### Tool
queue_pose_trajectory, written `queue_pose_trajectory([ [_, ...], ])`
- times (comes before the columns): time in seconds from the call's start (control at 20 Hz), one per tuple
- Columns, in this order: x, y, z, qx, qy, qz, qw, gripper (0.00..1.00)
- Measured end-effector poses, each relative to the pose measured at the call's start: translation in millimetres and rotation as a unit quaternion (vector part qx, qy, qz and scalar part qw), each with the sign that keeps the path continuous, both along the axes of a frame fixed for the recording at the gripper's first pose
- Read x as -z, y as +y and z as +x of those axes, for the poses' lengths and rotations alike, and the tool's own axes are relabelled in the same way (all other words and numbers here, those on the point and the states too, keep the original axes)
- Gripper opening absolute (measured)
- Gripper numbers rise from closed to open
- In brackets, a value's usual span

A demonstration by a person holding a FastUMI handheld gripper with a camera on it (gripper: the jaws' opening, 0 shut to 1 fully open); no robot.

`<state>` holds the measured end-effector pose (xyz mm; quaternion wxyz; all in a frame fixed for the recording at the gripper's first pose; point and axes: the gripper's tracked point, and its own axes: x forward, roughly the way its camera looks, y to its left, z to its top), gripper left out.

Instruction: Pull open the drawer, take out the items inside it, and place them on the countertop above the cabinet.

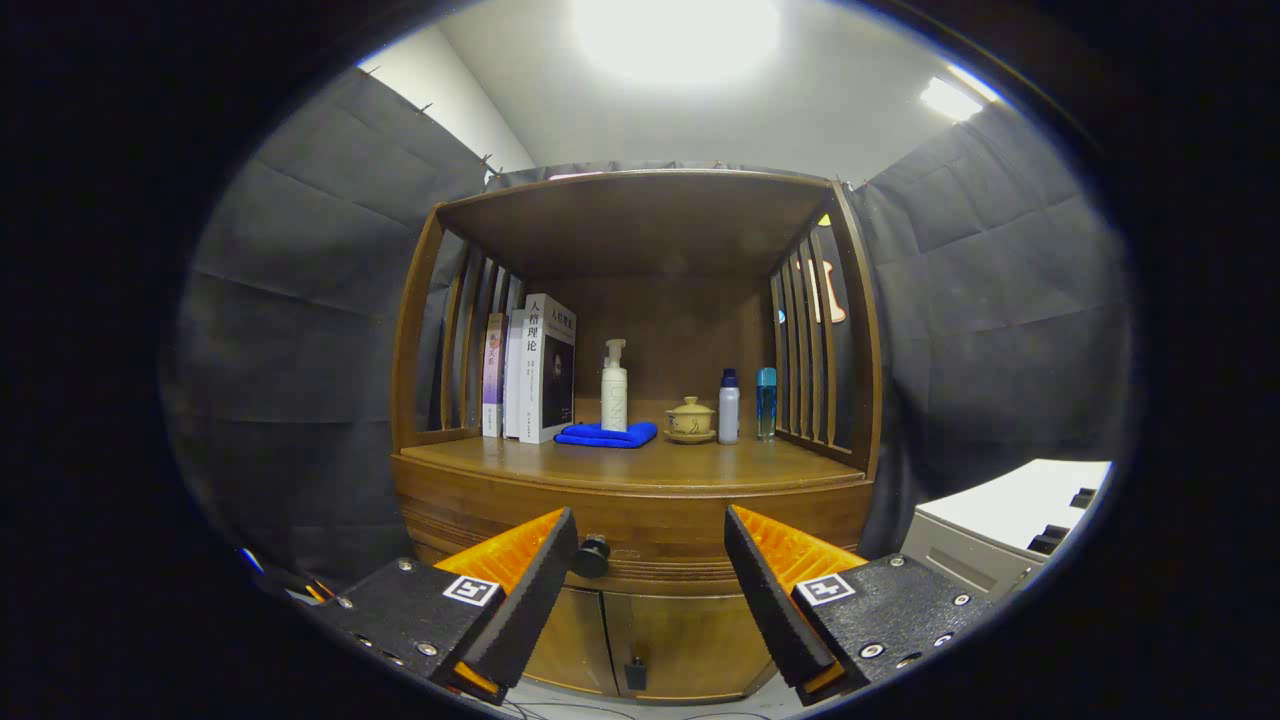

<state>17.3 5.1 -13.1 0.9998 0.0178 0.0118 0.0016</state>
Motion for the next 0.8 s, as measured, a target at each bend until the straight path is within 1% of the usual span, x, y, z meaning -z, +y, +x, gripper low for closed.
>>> queue_pose_trajectory([
  [0.1,9,5,12,0.001,0.018,0.003,1.000,0.92],
  [0.2,22,-1,23,0.009,0.040,-0.004,0.999,0.93],
  [0.45,61,3,55,-0.001,0.086,0.007,0.996,0.93],
  [0.55,78,7,66,-0.012,0.102,0.009,0.995,0.93],
  [0.7,92,28,80,-0.032,0.120,-0.010,0.992,0.93],
  [0.8,100,38,88,-0.044,0.131,-0.014,0.990,0.89],
])
